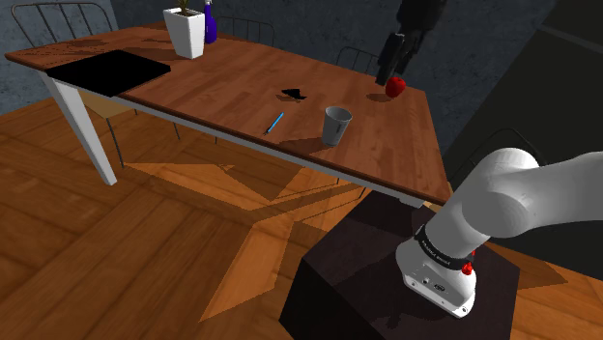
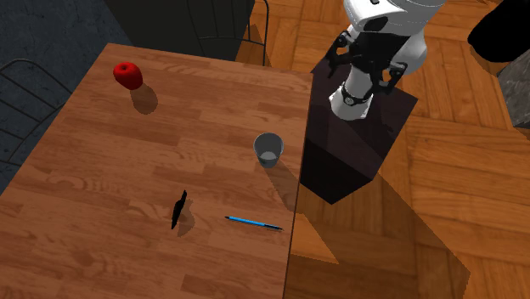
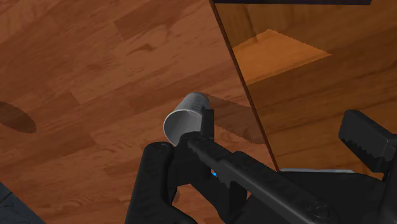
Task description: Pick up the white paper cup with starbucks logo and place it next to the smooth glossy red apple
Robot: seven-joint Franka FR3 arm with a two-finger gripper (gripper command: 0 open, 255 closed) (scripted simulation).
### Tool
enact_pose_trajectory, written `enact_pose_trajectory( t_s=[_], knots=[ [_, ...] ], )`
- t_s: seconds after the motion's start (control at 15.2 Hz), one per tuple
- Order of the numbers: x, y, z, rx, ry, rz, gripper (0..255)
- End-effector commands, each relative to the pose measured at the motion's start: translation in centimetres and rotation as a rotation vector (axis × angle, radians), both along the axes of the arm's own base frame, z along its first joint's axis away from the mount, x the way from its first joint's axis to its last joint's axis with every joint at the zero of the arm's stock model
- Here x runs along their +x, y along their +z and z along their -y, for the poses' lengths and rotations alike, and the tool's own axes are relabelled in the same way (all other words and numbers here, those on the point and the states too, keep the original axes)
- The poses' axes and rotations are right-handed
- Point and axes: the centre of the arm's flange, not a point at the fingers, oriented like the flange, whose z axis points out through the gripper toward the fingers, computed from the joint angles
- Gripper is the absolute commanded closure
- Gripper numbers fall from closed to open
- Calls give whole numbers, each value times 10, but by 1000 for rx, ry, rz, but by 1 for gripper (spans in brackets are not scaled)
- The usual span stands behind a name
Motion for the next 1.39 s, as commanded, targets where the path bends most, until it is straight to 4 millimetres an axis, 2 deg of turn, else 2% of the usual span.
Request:
enact_pose_trajectory(
  t_s=[0.0,1.25,1.32],
  knots=[
    [0,0,0,0,0,0,0],
    [145,-195,58,-44,-29,1,0],
    [146,-197,58,-44,-29,1,0]
  ],
)
